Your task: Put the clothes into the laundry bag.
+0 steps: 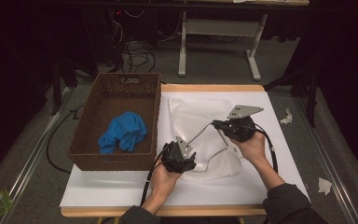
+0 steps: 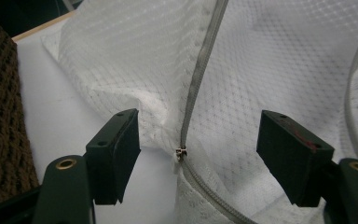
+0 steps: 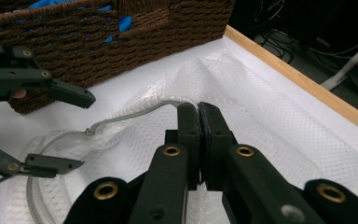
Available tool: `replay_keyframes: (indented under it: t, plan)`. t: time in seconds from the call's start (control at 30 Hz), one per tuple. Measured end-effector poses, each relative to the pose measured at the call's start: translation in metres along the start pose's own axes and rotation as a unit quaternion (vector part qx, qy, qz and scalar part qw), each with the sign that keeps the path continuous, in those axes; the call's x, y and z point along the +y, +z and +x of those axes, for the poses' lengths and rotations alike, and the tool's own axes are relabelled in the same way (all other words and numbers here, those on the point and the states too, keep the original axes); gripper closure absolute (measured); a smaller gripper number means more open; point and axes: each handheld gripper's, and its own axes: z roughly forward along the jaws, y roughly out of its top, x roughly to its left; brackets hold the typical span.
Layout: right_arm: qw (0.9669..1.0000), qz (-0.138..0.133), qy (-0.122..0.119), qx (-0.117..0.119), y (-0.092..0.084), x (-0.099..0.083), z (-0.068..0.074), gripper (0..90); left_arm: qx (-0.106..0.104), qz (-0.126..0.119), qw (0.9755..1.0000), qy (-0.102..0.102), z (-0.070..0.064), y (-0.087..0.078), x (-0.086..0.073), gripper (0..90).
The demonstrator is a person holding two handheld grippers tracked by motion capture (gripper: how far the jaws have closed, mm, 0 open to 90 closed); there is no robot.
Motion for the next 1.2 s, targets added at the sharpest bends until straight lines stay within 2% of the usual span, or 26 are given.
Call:
replay_keyframes:
  t: [0.07, 0.17, 0.27, 0.4, 0.47, 0.53, 0.6, 0.7, 0.9, 1.2]
  plan:
    - [1.0, -0.001, 0.002, 0.001, 0.0, 0.0, -0.001, 89.3, -0.005, -0.001, 1.0, -0.008, 0.003, -0.003, 0.001, 30.5]
    - [1.0, -0.002, 0.005, -0.001, 0.0, 0.0, 0.0, 89.3, 0.001, -0.001, 1.0, -0.007, 0.004, -0.005, 0.001, 32.1]
    - [1.0, -0.003, 0.008, -0.001, -0.001, -0.001, -0.001, 89.3, -0.012, 0.002, 0.9998, -0.015, 0.007, -0.008, 0.001, 34.0]
    - [1.0, -0.001, 0.006, 0.0, 0.0, -0.001, -0.001, 89.3, -0.028, -0.008, 0.9992, -0.028, 0.01, -0.014, 0.003, 32.5]
    - [1.0, -0.001, 0.007, -0.001, 0.0, -0.001, -0.001, 89.3, -0.04, -0.001, 0.999, -0.02, 0.011, -0.018, 0.006, 31.7]
    - [1.0, 0.0, 0.008, -0.002, 0.0, -0.001, -0.001, 89.3, -0.041, 0.003, 0.9991, -0.013, 0.012, -0.022, 0.008, 31.1]
    - [1.0, -0.001, 0.008, -0.002, 0.0, -0.001, -0.001, 89.3, -0.042, 0.004, 0.999, -0.013, 0.013, -0.024, 0.009, 30.9]
    - [1.0, -0.001, 0.007, 0.001, 0.0, -0.001, -0.001, 89.3, -0.058, 0.001, 0.9981, -0.02, 0.016, -0.033, 0.012, 29.5]
    - [1.0, -0.002, 0.007, 0.002, 0.001, -0.001, -0.001, 89.3, -0.057, -0.004, 0.9982, -0.021, 0.019, -0.044, 0.018, 29.2]
    - [1.0, 0.0, 0.007, 0.004, 0.002, -0.003, -0.002, 89.3, -0.055, -0.01, 0.9982, -0.021, 0.032, -0.053, 0.024, 26.6]
